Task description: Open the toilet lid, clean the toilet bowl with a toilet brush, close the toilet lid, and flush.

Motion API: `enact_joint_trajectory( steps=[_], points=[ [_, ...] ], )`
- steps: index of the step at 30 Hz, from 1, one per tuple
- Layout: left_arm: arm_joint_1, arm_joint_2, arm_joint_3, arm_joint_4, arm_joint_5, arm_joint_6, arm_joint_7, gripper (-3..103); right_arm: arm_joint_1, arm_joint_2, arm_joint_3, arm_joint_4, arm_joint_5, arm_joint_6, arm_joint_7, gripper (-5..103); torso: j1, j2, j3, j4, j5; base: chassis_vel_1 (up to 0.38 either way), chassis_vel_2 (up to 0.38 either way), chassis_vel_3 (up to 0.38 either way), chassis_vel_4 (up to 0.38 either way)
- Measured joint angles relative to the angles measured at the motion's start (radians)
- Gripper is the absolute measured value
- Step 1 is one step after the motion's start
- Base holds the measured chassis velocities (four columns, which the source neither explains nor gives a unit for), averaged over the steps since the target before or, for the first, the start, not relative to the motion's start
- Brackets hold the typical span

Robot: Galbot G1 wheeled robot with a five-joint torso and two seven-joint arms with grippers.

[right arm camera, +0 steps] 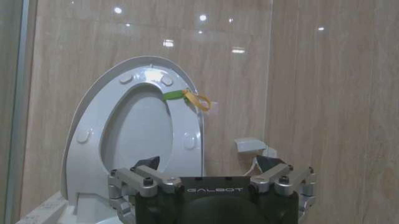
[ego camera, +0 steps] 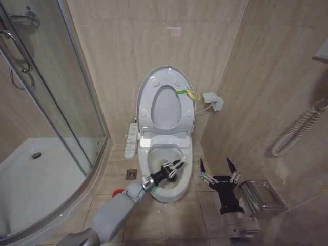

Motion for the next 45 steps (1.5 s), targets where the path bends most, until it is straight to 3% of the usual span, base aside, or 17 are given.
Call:
enact_joint_trajectory(
  steps=[5,7,12,15,17,20,29,38,43,45],
  points=[
    [0.017,-0.004,0.012,-0.002,-0.016,-0.005,0.051,18,0.000,0.000,0.000,0.000,0.000,0.000,0.000,100,0.000,0.000,0.000,0.0002,0.0000,0.000,0.000,0.000,0.000],
    [0.017,-0.015,0.002,0.086,-0.027,-0.026,0.062,18,0.000,0.000,0.000,0.000,0.000,0.000,0.000,100,0.000,0.000,0.000,0.0004,-0.0001,0.000,0.000,0.000,0.000],
    [0.002,-0.007,-0.014,0.127,-0.062,-0.034,0.085,18,0.000,0.000,0.000,0.000,0.000,0.000,0.000,100,0.000,0.000,0.000,0.0006,0.0002,0.000,0.000,0.000,0.000],
    [0.009,0.001,-0.015,0.073,-0.070,-0.024,0.076,18,0.000,0.000,0.000,0.000,0.000,0.000,0.000,100,0.000,0.000,0.000,0.0008,0.0003,0.000,0.000,0.000,0.000],
    [0.027,0.005,-0.008,-0.023,-0.084,-0.004,0.039,18,0.000,0.000,0.000,0.000,0.000,0.000,0.000,100,0.000,0.000,0.000,-0.0001,-0.0001,0.000,0.000,0.000,0.000],
    [0.037,0.005,0.002,-0.052,-0.089,0.006,0.023,18,0.000,0.000,0.000,0.000,0.000,0.000,0.000,100,0.000,0.000,0.000,-0.0001,0.0000,0.000,0.000,0.000,0.000],
    [0.021,-0.010,-0.023,0.110,-0.087,-0.030,0.039,18,0.000,0.000,0.000,0.000,0.000,0.000,0.000,100,0.000,0.000,0.000,0.0008,0.0004,0.000,0.000,0.000,0.000],
    [0.048,0.013,0.008,-0.087,-0.096,0.013,0.006,18,0.000,0.000,0.000,0.000,0.000,0.000,0.000,100,0.000,0.000,0.000,-0.0003,0.0000,0.000,0.000,0.000,0.000],
    [0.045,0.012,0.008,-0.018,-0.105,0.003,0.012,18,0.000,0.000,0.000,0.000,0.000,0.000,0.000,100,0.000,0.000,0.000,0.0004,0.0000,0.000,0.000,0.000,0.000],
    [0.026,0.014,-0.010,0.078,-0.111,-0.030,0.032,18,0.000,0.000,0.000,0.000,0.000,0.000,0.000,100,0.000,0.000,0.000,0.0005,0.0000,0.000,0.000,0.000,0.000]
  ],
)
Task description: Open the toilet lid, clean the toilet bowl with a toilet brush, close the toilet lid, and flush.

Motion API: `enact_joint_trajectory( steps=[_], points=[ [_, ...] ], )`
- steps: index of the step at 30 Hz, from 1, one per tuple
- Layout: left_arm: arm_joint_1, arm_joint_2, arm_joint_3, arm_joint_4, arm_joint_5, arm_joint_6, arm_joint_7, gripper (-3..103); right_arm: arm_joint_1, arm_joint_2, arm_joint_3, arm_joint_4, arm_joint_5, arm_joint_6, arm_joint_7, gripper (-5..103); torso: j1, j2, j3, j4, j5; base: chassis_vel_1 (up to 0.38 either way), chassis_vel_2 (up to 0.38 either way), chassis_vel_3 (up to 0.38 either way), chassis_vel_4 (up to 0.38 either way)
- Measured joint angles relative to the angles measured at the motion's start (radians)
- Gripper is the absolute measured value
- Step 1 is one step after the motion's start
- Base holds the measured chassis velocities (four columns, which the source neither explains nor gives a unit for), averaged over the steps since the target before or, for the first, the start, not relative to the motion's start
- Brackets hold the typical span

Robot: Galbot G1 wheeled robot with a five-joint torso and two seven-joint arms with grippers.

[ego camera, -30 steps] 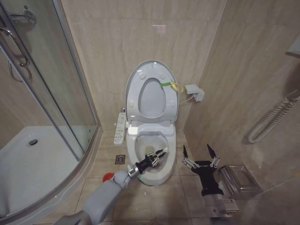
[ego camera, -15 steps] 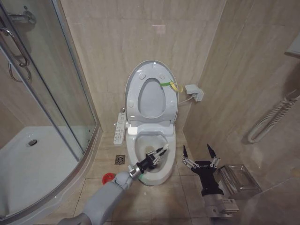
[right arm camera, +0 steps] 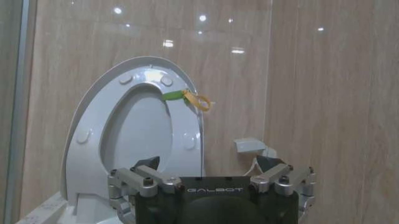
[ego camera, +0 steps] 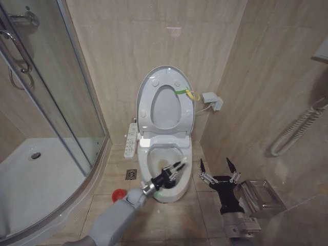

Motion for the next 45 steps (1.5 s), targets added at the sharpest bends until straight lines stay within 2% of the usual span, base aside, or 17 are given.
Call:
enact_joint_trajectory(
  steps=[4,7,8,9,10,13,17,18,20,22,27,30,31,34,40,45],
  points=[
    [-0.010,-0.001,-0.022,0.036,0.018,-0.009,-0.015,18,0.000,0.000,0.000,0.000,0.000,0.000,0.000,100,0.000,0.000,0.000,0.0003,0.0000,0.000,0.000,0.000,0.000],
    [-0.002,0.010,-0.029,-0.061,0.024,0.016,-0.046,18,0.000,0.000,0.000,0.000,0.000,0.000,0.000,100,0.000,0.000,0.000,-0.0003,0.0000,0.000,0.000,0.000,0.000],
    [-0.002,0.010,-0.029,-0.061,0.024,0.016,-0.046,18,0.000,0.000,0.000,0.000,0.000,0.000,0.000,100,0.000,0.000,0.000,-0.0003,0.0000,0.000,0.000,0.000,0.000],
    [0.008,0.016,-0.019,-0.142,0.022,0.040,-0.060,18,0.000,0.000,0.000,0.000,0.000,0.000,0.000,100,0.000,0.000,0.000,-0.0006,0.0000,0.000,0.000,0.000,0.000],
    [0.015,0.017,-0.012,-0.176,0.021,0.050,-0.065,18,0.000,0.000,0.000,0.000,0.000,0.000,0.000,100,0.000,0.000,0.000,-0.0006,0.0002,0.000,0.000,0.000,0.000],
    [0.027,0.014,-0.002,-0.201,0.018,0.060,-0.069,18,0.000,0.000,0.000,0.000,0.000,0.000,0.000,100,0.000,0.000,0.000,-0.0004,0.0000,0.000,0.000,0.000,0.000],
    [0.030,-0.006,0.000,-0.129,0.017,0.044,-0.056,18,0.000,0.000,0.000,0.000,0.000,0.000,0.000,100,0.000,0.000,0.000,-0.0001,0.0000,0.000,0.000,0.000,0.000],
    [0.022,-0.014,-0.006,-0.064,0.016,0.027,-0.043,18,0.000,0.000,0.000,0.000,0.000,0.000,0.000,100,0.000,0.000,0.000,-0.0002,-0.0001,0.000,0.000,0.000,0.000],
    [0.016,-0.016,-0.011,-0.038,0.015,0.019,-0.038,18,0.000,0.000,0.000,0.000,0.000,0.000,0.000,100,0.000,0.000,0.000,-0.0002,-0.0001,0.000,0.000,0.000,0.000],
    [-0.005,-0.017,-0.040,0.057,0.015,0.005,-0.027,18,0.000,0.000,0.000,0.000,0.000,0.000,0.000,100,0.000,0.000,0.000,0.0003,0.0002,0.000,0.000,0.000,0.000],
    [-0.017,-0.009,-0.088,0.066,0.035,0.012,-0.043,18,0.000,0.000,0.000,0.000,0.000,0.000,0.000,100,0.000,0.000,0.000,-0.0003,0.0000,0.000,0.000,0.000,0.000],
    [0.005,0.012,-0.150,-0.043,0.069,0.067,-0.096,18,0.000,0.000,0.000,0.000,0.000,0.000,0.000,100,0.000,0.000,0.000,-0.0003,0.0000,0.000,0.000,0.000,0.000],
    [0.005,0.012,-0.150,-0.043,0.069,0.067,-0.096,18,0.000,0.000,0.000,0.000,0.000,0.000,0.000,100,0.000,0.000,0.000,-0.0003,0.0000,0.000,0.000,0.000,0.000],
    [0.034,0.027,-0.203,-0.140,0.113,0.105,-0.138,18,0.000,0.000,0.000,0.000,0.000,0.000,0.000,100,0.000,0.000,0.000,-0.0003,-0.0001,0.000,0.000,0.000,0.000],
    [0.072,0.042,-0.251,-0.247,0.138,0.145,-0.192,18,0.000,0.000,0.000,0.000,0.000,0.000,0.000,100,0.000,0.000,0.000,-0.0002,0.0000,0.000,0.000,0.000,0.000],
    [0.122,0.059,-0.299,-0.387,0.169,0.181,-0.261,18,0.000,0.000,0.000,0.000,0.000,0.000,0.000,100,0.000,0.000,0.000,-0.0001,-0.0001,0.000,0.000,0.000,0.000]
  ],
)
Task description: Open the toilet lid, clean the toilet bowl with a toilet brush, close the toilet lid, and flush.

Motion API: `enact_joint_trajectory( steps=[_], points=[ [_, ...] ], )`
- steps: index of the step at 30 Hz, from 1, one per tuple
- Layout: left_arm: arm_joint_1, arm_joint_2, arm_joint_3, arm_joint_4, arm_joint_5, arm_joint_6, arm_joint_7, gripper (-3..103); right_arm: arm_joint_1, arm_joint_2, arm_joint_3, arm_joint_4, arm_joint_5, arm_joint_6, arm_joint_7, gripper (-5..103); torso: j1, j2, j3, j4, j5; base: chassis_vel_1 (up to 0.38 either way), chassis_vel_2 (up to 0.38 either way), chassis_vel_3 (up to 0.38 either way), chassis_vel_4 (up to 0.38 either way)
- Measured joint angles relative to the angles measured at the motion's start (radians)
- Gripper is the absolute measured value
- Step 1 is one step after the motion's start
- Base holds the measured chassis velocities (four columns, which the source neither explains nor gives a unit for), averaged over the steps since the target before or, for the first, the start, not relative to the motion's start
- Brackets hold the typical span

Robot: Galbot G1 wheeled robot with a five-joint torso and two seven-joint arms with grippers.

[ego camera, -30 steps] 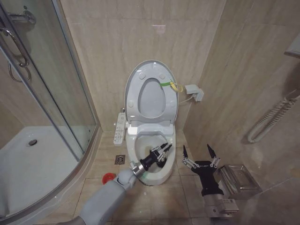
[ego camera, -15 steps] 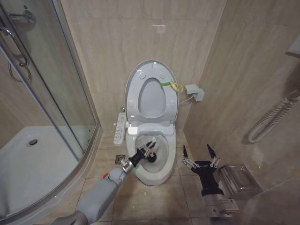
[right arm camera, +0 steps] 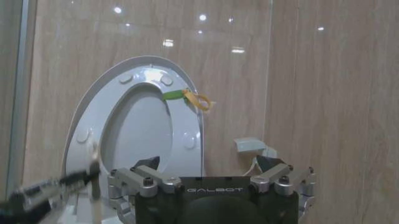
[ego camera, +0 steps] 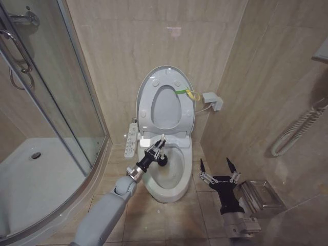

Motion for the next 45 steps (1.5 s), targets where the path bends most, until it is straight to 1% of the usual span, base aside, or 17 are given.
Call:
enact_joint_trajectory(
  steps=[2,3,5,6,10,16,18,19,21,26,29,30,32,33,35,39,45],
  points=[
    [0.023,0.007,-0.018,-0.075,0.012,0.019,-0.045,18,0.000,0.000,0.000,0.000,0.000,0.000,0.000,100,0.000,0.000,0.000,0.0000,0.0002,0.000,0.000,0.000,0.000],
    [0.023,0.007,-0.018,-0.075,0.012,0.019,-0.045,18,0.000,0.000,0.000,0.000,0.000,0.000,0.000,100,0.000,0.000,0.000,0.0000,0.0002,0.000,0.000,0.000,0.000],
    [0.052,0.016,-0.033,-0.151,0.024,0.044,-0.096,18,0.000,0.000,0.000,0.000,0.000,0.000,0.000,100,0.000,0.000,0.000,-0.0001,0.0001,0.000,0.000,0.000,0.000],
    [0.052,0.016,-0.033,-0.151,0.024,0.044,-0.096,18,0.000,0.000,0.000,0.000,0.000,0.000,0.000,100,0.000,0.000,0.000,-0.0001,0.0001,0.000,0.000,0.000,0.000],
    [0.111,0.046,-0.078,-0.239,0.060,0.060,-0.171,18,0.000,0.000,0.000,0.000,0.000,0.000,0.000,100,0.000,0.000,0.000,0.0000,0.0001,0.000,0.000,0.000,0.000],
    [0.176,0.078,-0.135,-0.284,0.080,0.063,-0.199,18,0.000,0.000,0.000,0.000,0.000,0.000,0.000,100,0.000,0.000,0.000,0.0003,-0.0001,0.000,0.000,0.000,0.000],
    [0.205,0.093,-0.157,-0.313,0.080,0.068,-0.207,18,0.000,0.000,0.000,0.000,0.000,0.000,0.000,100,0.000,0.000,0.000,0.0002,-0.0001,0.000,0.000,0.000,0.000],
    [0.218,0.098,-0.167,-0.327,0.080,0.070,-0.211,18,0.000,0.000,0.000,0.000,0.000,0.000,0.000,100,0.000,0.000,0.000,-0.0004,0.0000,0.000,0.000,0.000,0.000],
    [0.232,0.104,-0.177,-0.341,0.080,0.073,-0.215,18,0.000,0.000,0.000,0.000,0.000,0.000,0.000,100,0.000,0.000,0.000,-0.0002,0.0000,0.000,0.000,0.000,0.000],
    [0.315,0.134,-0.222,-0.434,0.081,0.093,-0.248,18,0.000,0.000,0.000,0.000,0.000,0.000,0.000,100,0.000,0.000,0.000,0.0001,0.0000,0.000,0.000,0.000,0.000],
    [0.387,0.149,-0.251,-0.525,0.100,0.109,-0.272,18,0.000,0.000,0.000,0.000,0.000,0.000,0.000,100,0.000,0.000,0.000,-0.0001,0.0002,0.000,0.000,0.000,0.000],
    [0.387,0.149,-0.251,-0.525,0.100,0.109,-0.272,18,0.000,0.000,0.000,0.000,0.000,0.000,0.000,100,0.000,0.000,0.000,-0.0001,0.0002,0.000,0.000,0.000,0.000],
    [0.441,0.148,-0.276,-0.570,0.127,0.114,-0.284,18,0.000,0.000,0.000,0.000,0.000,0.000,0.000,100,0.000,0.000,0.000,-0.0001,-0.0001,0.000,0.000,0.000,0.000],
    [0.477,0.147,-0.297,-0.591,0.141,0.114,-0.287,18,0.000,0.000,0.000,0.000,0.000,0.000,0.000,100,0.000,0.000,0.000,-0.0002,0.0001,0.000,0.000,0.000,0.000],
    [0.503,0.146,-0.316,-0.604,0.147,0.112,-0.286,18,0.000,0.000,0.000,0.000,0.000,0.000,0.000,100,0.000,0.000,0.000,0.0000,0.0000,0.000,0.000,0.000,0.000],
    [0.601,0.146,-0.415,-0.630,0.161,0.076,-0.278,17,0.000,0.000,0.000,0.000,0.000,0.000,0.000,100,0.000,0.000,0.000,0.0002,0.0000,0.000,0.000,0.000,0.000],
    [0.669,0.138,-0.473,-0.664,0.168,0.067,-0.279,17,0.000,0.000,0.000,0.000,0.000,0.000,0.000,100,0.000,0.000,0.000,-0.0002,0.0000,0.000,0.000,0.000,0.000]
  ],
)
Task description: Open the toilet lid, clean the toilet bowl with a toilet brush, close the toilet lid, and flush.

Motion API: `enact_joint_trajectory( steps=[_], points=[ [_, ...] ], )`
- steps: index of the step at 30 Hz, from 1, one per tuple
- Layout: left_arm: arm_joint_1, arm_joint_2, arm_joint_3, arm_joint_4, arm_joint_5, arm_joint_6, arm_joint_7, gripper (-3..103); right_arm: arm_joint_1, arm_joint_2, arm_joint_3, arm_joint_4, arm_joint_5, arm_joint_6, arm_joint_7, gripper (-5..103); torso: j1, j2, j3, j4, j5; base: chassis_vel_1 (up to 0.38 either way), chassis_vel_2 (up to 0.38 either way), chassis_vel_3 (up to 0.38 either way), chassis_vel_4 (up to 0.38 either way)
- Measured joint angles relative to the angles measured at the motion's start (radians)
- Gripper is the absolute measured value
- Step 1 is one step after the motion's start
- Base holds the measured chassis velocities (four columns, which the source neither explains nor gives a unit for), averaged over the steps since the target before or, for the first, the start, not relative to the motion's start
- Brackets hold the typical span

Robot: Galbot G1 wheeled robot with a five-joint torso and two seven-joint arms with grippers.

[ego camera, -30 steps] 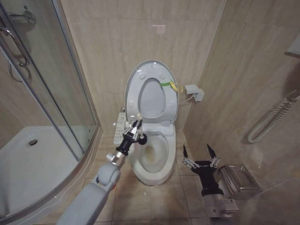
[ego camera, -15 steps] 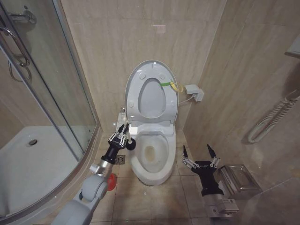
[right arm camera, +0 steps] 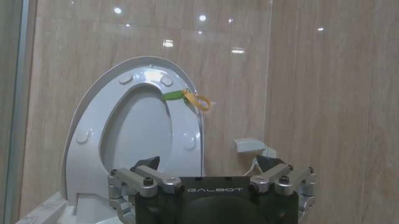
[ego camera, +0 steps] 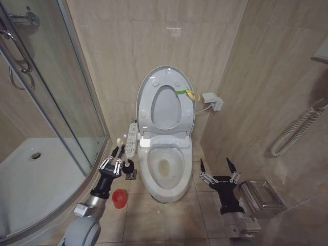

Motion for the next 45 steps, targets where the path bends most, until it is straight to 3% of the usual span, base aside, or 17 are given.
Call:
enact_joint_trajectory(
  steps=[4,8,18,22,29,38,45],
  points=[
    [0.058,-0.028,-0.057,-0.012,0.008,-0.010,0.000,17,0.000,0.000,0.000,0.000,0.000,0.000,0.000,100,0.000,0.000,0.000,-0.0001,0.0000,0.000,0.000,0.000,0.000],
    [0.125,-0.053,-0.134,0.025,0.007,-0.065,0.000,17,0.000,0.000,0.000,0.000,0.000,0.000,0.000,100,0.000,0.000,0.000,0.0005,0.0000,0.000,0.000,0.000,0.000],
    [0.098,-0.069,-0.176,0.186,-0.067,-0.153,0.016,17,0.000,0.000,0.000,0.000,0.000,0.000,0.000,100,0.000,0.000,0.000,0.0001,0.0000,0.000,0.000,0.000,0.000],
    [0.043,-0.060,-0.135,0.239,-0.127,-0.156,0.028,17,0.000,0.000,0.000,0.000,0.000,0.000,0.000,100,0.000,0.000,0.000,-0.0001,0.0001,0.000,0.000,0.000,0.000],
    [-0.006,-0.062,-0.075,0.312,-0.132,-0.135,0.019,17,0.000,0.000,0.000,0.000,0.000,0.000,0.000,100,0.000,0.000,0.000,0.0002,0.0004,0.000,0.000,0.000,0.000],
    [-0.125,-0.050,0.000,0.603,-0.186,-0.212,0.043,17,0.000,0.000,0.000,0.000,0.000,0.000,0.000,100,0.000,0.000,0.000,0.0003,0.0001,0.000,0.000,0.000,0.000],
    [-0.189,-0.055,0.046,0.681,-0.214,-0.215,0.051,17,0.000,0.000,0.000,0.000,0.000,0.000,0.000,100,0.000,0.000,0.000,0.0000,0.0002,0.000,0.000,0.000,0.000]
  ],
)
